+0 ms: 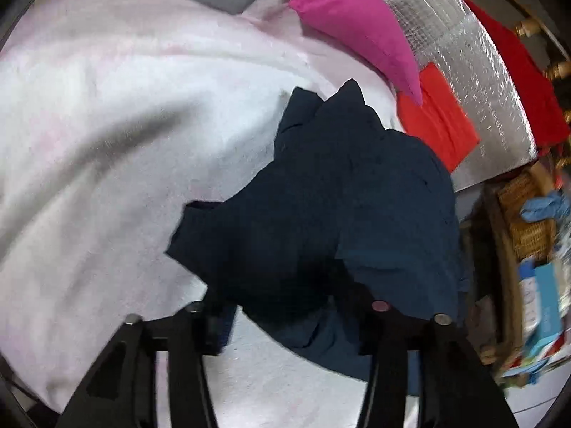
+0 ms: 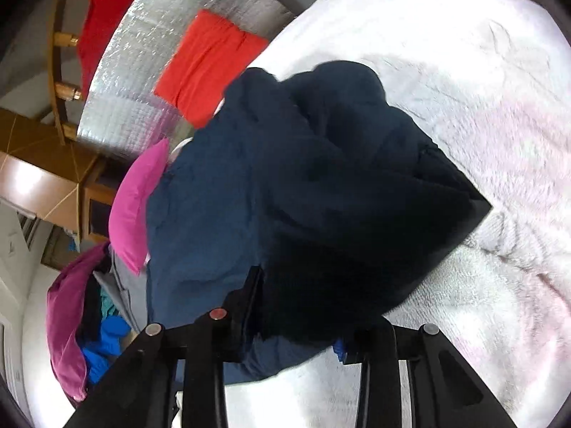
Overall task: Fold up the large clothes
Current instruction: 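Press the folded jacket flat with both grippers and release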
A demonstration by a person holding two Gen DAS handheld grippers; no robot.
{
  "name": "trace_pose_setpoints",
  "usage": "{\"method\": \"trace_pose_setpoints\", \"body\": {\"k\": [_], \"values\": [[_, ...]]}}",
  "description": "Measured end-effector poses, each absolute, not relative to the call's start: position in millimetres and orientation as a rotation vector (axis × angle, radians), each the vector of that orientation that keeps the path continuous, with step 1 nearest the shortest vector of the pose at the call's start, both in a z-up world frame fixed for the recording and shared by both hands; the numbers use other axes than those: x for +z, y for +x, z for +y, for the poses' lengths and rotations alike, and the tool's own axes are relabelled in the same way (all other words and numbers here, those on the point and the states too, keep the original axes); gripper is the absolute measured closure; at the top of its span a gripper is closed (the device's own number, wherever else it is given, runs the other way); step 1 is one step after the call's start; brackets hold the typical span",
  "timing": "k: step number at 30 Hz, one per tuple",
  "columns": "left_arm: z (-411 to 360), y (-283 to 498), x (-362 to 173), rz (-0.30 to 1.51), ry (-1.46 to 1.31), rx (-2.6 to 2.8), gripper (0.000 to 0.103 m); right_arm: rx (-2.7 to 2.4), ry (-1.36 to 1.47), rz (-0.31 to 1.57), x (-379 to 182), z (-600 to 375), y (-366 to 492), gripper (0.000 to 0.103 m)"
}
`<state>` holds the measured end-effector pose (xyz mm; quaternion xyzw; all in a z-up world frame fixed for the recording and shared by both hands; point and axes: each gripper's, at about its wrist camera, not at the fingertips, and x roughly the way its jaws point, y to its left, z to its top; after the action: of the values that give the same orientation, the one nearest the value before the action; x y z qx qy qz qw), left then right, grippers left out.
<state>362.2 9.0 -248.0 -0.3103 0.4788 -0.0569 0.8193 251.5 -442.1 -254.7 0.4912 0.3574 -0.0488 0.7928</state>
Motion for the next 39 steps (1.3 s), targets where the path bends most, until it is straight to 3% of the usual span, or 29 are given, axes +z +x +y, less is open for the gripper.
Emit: {"method": "trace_pose_setpoints", "body": {"k": [1,3,8,12,15,19,29,31,39], "values": [[7,357,-241,1.002,-0.618,-0.099,0.042,-0.097,1.061,0.782,-252,-443,251,0.051],[3,351,-230,0.963,-0.534,-0.074,0.04,-0.083,1.092,0.79,-253,-446,242,0.036],[-12,341,-217,0.888,-0.352,-0.008,0.036,-0.176,1.176,0.72,-258,-469,215,0.03],[-24,345,-220,0.876,-0.261,0.02,0.035,-0.177,1.275,0.729,-277,-478,228,0.03],[-28,347,-221,0.866,-0.239,0.026,0.035,-0.155,1.229,0.71,-272,-477,232,0.048],[-26,345,-221,0.857,-0.22,0.026,0.035,-0.186,1.052,0.656,-243,-461,236,0.059],[-27,341,-217,0.833,-0.18,0.029,0.035,-0.252,1.037,0.766,-258,-457,250,0.058],[-26,340,-217,0.83,-0.174,0.031,0.035,-0.267,1.051,0.766,-255,-459,248,0.049],[-25,339,-215,0.806,-0.116,0.043,0.035,-0.297,1.105,0.747,-257,-479,244,0.037]]}}
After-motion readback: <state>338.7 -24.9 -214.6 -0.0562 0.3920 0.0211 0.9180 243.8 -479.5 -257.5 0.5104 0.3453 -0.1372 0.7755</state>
